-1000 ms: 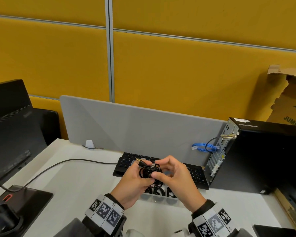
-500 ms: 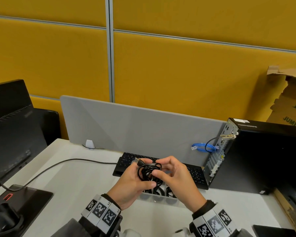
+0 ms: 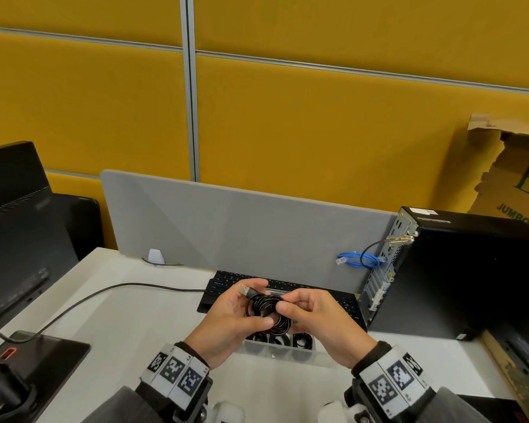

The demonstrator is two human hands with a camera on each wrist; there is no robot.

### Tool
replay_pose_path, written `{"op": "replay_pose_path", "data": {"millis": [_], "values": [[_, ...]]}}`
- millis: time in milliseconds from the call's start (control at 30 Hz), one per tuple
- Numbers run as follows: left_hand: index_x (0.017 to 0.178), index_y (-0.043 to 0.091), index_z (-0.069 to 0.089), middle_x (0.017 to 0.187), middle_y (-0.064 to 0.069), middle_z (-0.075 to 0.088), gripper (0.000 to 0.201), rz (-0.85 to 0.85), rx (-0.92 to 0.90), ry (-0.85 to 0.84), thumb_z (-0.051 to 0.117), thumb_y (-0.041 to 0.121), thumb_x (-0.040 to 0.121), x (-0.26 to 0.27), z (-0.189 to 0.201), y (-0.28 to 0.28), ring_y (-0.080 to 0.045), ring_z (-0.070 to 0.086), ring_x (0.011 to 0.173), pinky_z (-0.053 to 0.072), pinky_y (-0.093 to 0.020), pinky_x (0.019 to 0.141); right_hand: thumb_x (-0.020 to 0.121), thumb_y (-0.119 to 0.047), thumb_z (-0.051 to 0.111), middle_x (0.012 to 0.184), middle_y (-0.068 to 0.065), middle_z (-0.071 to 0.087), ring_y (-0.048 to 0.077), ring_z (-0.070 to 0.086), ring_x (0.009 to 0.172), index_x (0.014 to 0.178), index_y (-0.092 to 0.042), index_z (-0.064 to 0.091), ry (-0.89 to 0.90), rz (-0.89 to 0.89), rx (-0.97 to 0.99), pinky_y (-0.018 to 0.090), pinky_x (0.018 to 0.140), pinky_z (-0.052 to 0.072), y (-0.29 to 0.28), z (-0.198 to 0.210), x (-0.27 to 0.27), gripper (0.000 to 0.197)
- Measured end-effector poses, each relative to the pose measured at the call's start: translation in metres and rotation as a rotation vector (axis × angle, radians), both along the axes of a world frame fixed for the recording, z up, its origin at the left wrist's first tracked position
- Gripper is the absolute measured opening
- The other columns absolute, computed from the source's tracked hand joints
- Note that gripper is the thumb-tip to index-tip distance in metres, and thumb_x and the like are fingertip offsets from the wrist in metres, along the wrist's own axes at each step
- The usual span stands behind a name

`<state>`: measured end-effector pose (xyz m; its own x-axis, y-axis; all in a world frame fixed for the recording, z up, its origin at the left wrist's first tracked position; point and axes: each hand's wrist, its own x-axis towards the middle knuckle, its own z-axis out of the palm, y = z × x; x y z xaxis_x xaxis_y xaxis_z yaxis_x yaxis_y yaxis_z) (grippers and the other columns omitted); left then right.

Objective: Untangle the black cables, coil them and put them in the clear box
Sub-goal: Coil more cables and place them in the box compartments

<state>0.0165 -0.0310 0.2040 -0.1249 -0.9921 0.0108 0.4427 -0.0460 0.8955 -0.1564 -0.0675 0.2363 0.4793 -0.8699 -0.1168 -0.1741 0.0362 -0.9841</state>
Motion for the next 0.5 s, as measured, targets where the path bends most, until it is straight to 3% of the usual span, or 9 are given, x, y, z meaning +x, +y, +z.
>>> {"op": "replay_pose_path", "data": {"millis": [33,100,200,267,300,367,433,500], "values": [[0.120,0.017,0.054,0.111,-0.005,0.059,0.074,-0.017,-0.012,-0.076,0.078,0.002,0.052,0.004,0.003,0.000,-0.017,0.061,0.098,0.053,-0.027,0.081,0.085,-0.017,0.066,0.090,0.012,0.072,0.015,0.065,0.079,0.095,-0.007,0.066,0.048,-0.043,-0.055,0.029,0.072,0.054,0.001,0.000,0.000,0.014],[0.127,0.030,0.048,0.127,0.006,0.051,0.081,-0.068,-0.086,-0.389,0.080,0.022,0.052,0.010,0.014,0.000,-0.006,0.052,0.116,0.048,-0.024,0.092,0.082,-0.020,0.069,0.088,0.004,0.070,0.010,0.062,0.080,0.093,-0.014,0.066,0.186,-0.123,-0.211,0.022,0.071,0.052,0.004,-0.001,0.000,0.013],[0.130,0.036,0.039,0.132,0.015,0.039,0.087,-0.054,-0.153,-1.142,0.079,0.052,0.055,0.000,0.030,-0.002,-0.004,0.036,0.127,0.029,-0.034,0.112,0.081,-0.024,0.070,0.088,-0.002,0.068,0.009,0.061,0.083,0.092,-0.020,0.065,0.277,-0.138,-0.331,0.017,0.072,0.048,0.009,-0.003,0.006,0.013],[0.124,0.030,0.043,0.123,0.015,0.047,0.079,-0.021,-0.187,-1.520,0.074,0.060,0.058,-0.016,0.031,-0.004,-0.005,0.039,0.122,0.008,-0.045,0.117,0.082,-0.022,0.069,0.087,-0.002,0.069,0.006,0.062,0.081,0.094,-0.018,0.065,0.225,-0.125,-0.314,0.016,0.072,0.049,0.014,-0.004,0.011,0.013],[0.116,0.028,0.047,0.113,0.016,0.055,0.069,0.021,-0.198,-1.598,0.071,0.060,0.059,-0.023,0.028,-0.006,-0.006,0.048,0.114,0.006,-0.045,0.117,0.083,-0.021,0.068,0.087,-0.002,0.069,0.004,0.062,0.079,0.095,-0.016,0.065,0.200,-0.125,-0.299,0.014,0.070,0.048,0.016,-0.003,0.012,0.013],[0.099,0.026,0.051,0.090,0.015,0.062,0.047,0.106,-0.224,-1.586,0.068,0.053,0.065,-0.030,0.021,-0.008,-0.010,0.059,0.095,0.022,-0.035,0.112,0.085,-0.019,0.066,0.088,0.000,0.070,0.002,0.062,0.076,0.094,-0.014,0.065,0.162,-0.117,-0.250,0.012,0.067,0.047,0.016,-0.003,0.011,0.011],[0.095,0.025,0.053,0.083,0.010,0.065,0.032,0.131,-0.237,-1.470,0.067,0.039,0.070,-0.032,0.014,-0.009,-0.012,0.059,0.082,0.044,-0.025,0.088,0.087,-0.017,0.063,0.090,0.003,0.070,0.002,0.061,0.076,0.095,-0.012,0.065,0.137,-0.082,-0.176,0.010,0.064,0.046,0.014,-0.004,0.006,0.010],[0.095,0.026,0.052,0.082,0.008,0.066,0.025,0.136,-0.257,-1.394,0.065,0.029,0.075,-0.034,0.009,-0.009,-0.011,0.057,0.075,0.044,-0.018,0.065,0.089,-0.017,0.060,0.088,0.002,0.069,-0.003,0.060,0.070,0.098,-0.007,0.065,0.112,-0.032,-0.085,0.008,0.059,0.043,0.012,-0.005,-0.001,0.014]]}}
